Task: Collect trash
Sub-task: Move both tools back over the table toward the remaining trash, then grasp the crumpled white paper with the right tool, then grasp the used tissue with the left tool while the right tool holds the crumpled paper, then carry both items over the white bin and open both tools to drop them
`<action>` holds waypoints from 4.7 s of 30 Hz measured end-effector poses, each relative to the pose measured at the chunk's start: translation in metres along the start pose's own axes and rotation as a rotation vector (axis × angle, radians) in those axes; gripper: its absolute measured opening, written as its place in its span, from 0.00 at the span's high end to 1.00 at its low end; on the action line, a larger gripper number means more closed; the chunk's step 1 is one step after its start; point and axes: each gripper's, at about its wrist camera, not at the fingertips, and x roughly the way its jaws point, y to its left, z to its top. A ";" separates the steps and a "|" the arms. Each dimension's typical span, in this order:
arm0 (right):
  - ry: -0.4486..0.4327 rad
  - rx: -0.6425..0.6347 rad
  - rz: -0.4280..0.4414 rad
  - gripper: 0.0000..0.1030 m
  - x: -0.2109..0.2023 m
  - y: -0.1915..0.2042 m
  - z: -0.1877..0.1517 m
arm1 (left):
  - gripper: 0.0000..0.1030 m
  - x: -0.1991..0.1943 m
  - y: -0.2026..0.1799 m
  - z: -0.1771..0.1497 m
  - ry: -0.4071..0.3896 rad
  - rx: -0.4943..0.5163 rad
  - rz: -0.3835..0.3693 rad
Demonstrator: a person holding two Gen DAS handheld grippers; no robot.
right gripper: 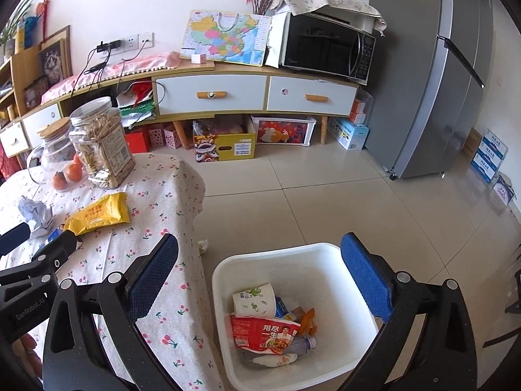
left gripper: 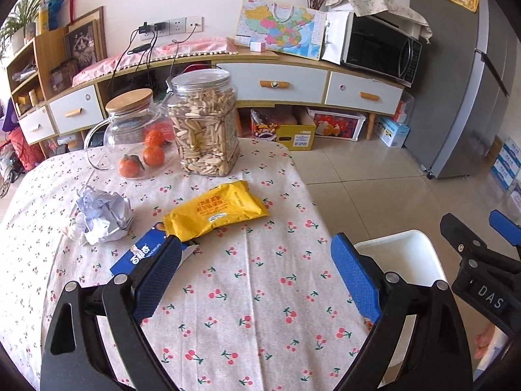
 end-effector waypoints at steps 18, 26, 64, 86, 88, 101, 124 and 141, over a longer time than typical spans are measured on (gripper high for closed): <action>-0.028 -0.157 0.134 0.07 -0.012 0.120 0.005 | 0.12 -0.025 0.123 -0.018 0.007 -0.143 0.133; -0.024 -0.214 0.186 0.07 -0.015 0.160 0.002 | 0.12 -0.033 0.169 -0.030 0.018 -0.225 0.177; 0.133 -0.394 0.605 0.46 0.061 0.343 0.017 | 0.13 -0.063 0.296 -0.063 0.060 -0.420 0.275; 0.057 -0.239 0.504 0.46 -0.025 0.176 -0.003 | 0.12 0.027 0.253 -0.005 0.088 -0.409 0.200; 0.053 -0.227 0.500 0.46 -0.021 0.169 -0.002 | 0.12 0.046 0.252 -0.002 0.105 -0.389 0.218; 0.068 -0.201 0.491 0.45 -0.003 0.153 0.004 | 0.14 0.107 0.258 -0.003 0.159 -0.402 0.324; 0.045 -0.232 0.498 0.45 -0.017 0.144 -0.005 | 0.59 0.076 0.235 -0.032 0.138 -0.195 0.387; -0.025 -0.178 0.463 0.45 -0.045 0.073 -0.015 | 0.59 -0.014 0.168 -0.097 0.133 -0.142 0.273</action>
